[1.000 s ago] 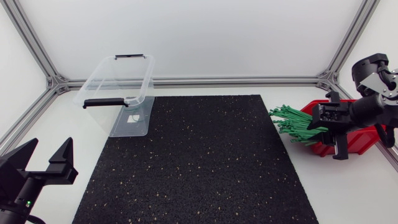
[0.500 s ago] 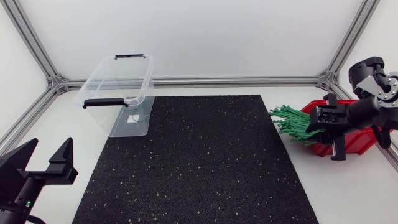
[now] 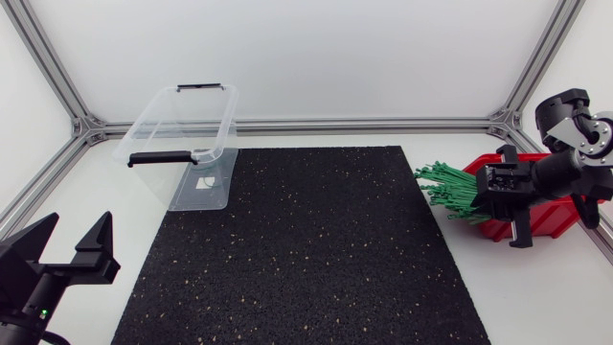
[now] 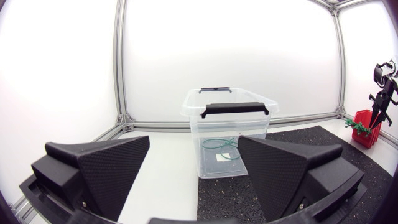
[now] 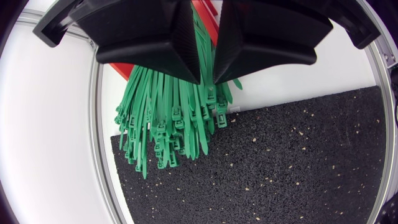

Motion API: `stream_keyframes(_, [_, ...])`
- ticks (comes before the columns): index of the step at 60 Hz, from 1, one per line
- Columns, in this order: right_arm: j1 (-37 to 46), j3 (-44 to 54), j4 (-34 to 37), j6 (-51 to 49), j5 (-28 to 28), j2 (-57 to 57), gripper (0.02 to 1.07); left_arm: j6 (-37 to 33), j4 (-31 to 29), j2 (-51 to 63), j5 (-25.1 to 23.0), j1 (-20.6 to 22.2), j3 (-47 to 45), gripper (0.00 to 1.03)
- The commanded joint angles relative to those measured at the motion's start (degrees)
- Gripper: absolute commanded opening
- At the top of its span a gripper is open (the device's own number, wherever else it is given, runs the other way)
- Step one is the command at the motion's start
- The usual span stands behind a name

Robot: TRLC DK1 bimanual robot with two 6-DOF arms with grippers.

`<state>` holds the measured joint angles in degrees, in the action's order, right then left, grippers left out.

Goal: Take a green cable tie from the red box, thread the tail through the head to close it, then place it in the transparent bin on the left.

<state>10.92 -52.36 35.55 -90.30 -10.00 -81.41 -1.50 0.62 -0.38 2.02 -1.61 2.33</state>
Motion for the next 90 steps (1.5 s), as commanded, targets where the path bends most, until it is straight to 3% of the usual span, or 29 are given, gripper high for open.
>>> stream_keyframes(1, [0.07,1.56,0.22,-1.72,0.33,-0.95,0.2,0.27,-0.62,-0.32,0.44,0.11,-2.33,0.99])
stream_keyframes(37, [0.68,0.85,2.24,-2.16,-0.02,1.16,0.15,0.27,-0.62,-0.32,0.44,0.2,-2.33,0.99])
stream_keyframes(90, [-3.97,-11.19,15.78,2.67,-3.54,10.57,0.15,0.27,-0.71,-0.32,0.44,0.29,-2.33,0.99])
